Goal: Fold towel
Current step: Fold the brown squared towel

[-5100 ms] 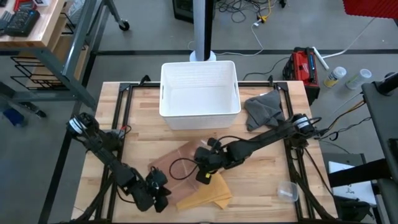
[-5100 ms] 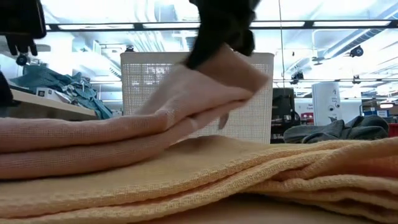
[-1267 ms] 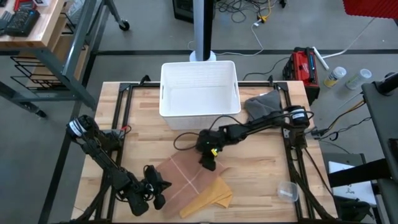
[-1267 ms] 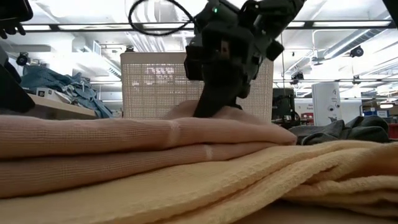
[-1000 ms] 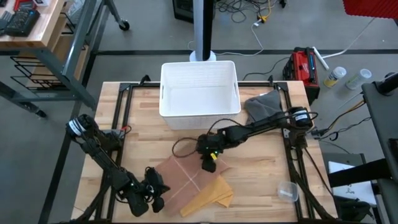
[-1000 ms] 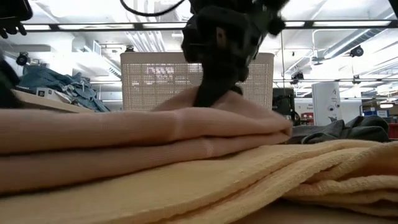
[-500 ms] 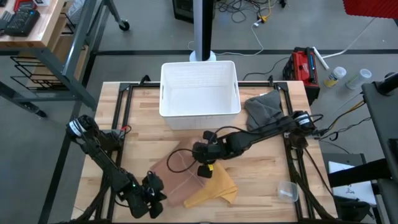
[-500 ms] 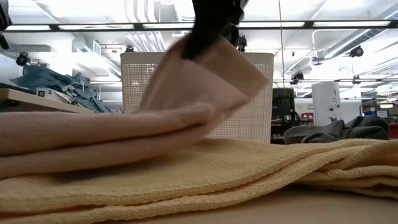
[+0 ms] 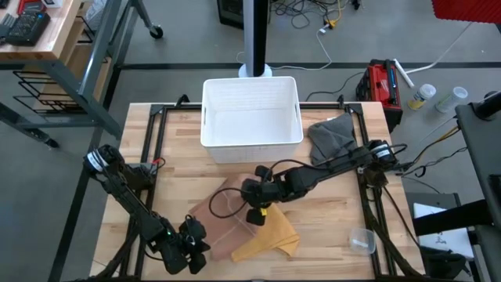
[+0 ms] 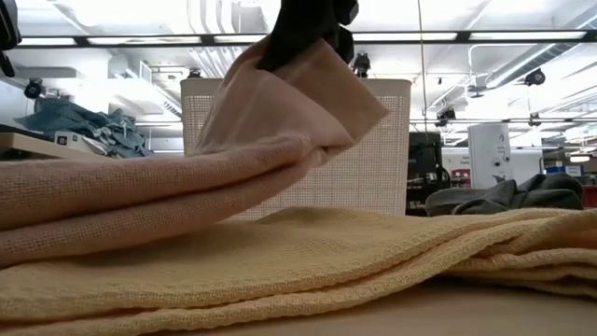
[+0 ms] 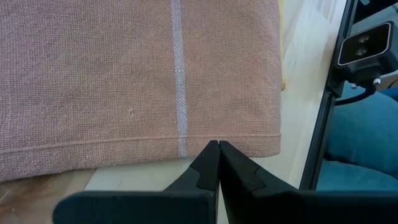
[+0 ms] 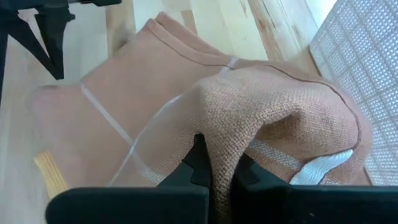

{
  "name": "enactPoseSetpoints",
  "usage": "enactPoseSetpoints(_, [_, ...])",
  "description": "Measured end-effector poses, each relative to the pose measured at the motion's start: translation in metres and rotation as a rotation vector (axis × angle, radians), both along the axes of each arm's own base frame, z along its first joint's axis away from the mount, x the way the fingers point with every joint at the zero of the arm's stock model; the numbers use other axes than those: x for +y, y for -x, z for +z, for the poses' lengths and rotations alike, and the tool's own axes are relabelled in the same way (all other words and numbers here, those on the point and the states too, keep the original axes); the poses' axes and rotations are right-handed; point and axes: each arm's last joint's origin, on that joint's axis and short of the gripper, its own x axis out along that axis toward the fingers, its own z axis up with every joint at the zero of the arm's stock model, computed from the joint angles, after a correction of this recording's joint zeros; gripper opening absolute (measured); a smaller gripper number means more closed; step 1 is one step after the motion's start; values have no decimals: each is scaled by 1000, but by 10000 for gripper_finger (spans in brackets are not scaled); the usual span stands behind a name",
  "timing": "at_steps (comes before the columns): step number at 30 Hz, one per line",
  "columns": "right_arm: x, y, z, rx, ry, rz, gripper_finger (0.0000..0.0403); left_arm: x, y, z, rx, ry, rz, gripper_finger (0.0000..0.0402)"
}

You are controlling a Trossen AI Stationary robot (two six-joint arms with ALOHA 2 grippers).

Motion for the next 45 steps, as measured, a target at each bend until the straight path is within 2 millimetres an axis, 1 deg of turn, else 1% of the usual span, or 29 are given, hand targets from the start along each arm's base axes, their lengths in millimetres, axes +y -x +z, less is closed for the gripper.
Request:
enactPoseSetpoints(3, [0,1,-2,18,0,-8,0,0,0,0,-1,-1,1,0])
enactPoseSetpoints(6, [0,0,-11,49,10,-19,0,0,0,0,-6,-4,4,0])
enactPoseSetpoints(9, [-1,-2,-25,107,22,-44,0,0,0,0,-8,-4,5,0])
enactPoseSetpoints(11, [-2,0,-37,184,49,-66,0,2,-2,3,-36,-22,16,0])
enactPoseSetpoints(15, [-1,-6,-49,274,95,-85,0,7,-18,21,-221,-191,71,0])
enactPoseSetpoints(17, [0,-11,-52,306,123,-91,0,15,-29,23,-227,-231,82,0])
enactPoseSetpoints(20, [4,-20,-55,348,159,-94,0,32,-48,10,-128,-219,85,0])
enactPoseSetpoints(22, [8,-28,-51,349,170,-92,0,40,-56,-3,-33,-203,61,0])
enactPoseSetpoints(24, [13,-34,-51,359,194,-82,0,44,-60,-13,17,-192,51,0])
enactPoseSetpoints(27, [23,-44,-50,341,204,-55,0,45,-61,-15,33,-184,49,0])
enactPoseSetpoints(31, [38,-56,-45,290,202,-5,0,44,-60,-13,20,-199,61,0])
enactPoseSetpoints(34, [46,-65,-44,256,193,11,0,37,-53,-1,-44,-225,57,0])
enactPoseSetpoints(37, [51,-70,-40,218,164,22,0,22,-39,20,-125,-235,42,0])
enactPoseSetpoints(39, [52,-72,-39,197,143,22,0,12,-22,33,-133,-221,21,0])
enactPoseSetpoints(42, [51,-72,-40,201,140,15,0,0,10,51,-87,-176,23,0])
enactPoseSetpoints(43, [51,-72,-39,196,137,11,0,-4,21,55,-67,-158,35,0])
enactPoseSetpoints(45, [52,-74,-38,173,133,5,0,-10,38,54,-31,-118,65,0])
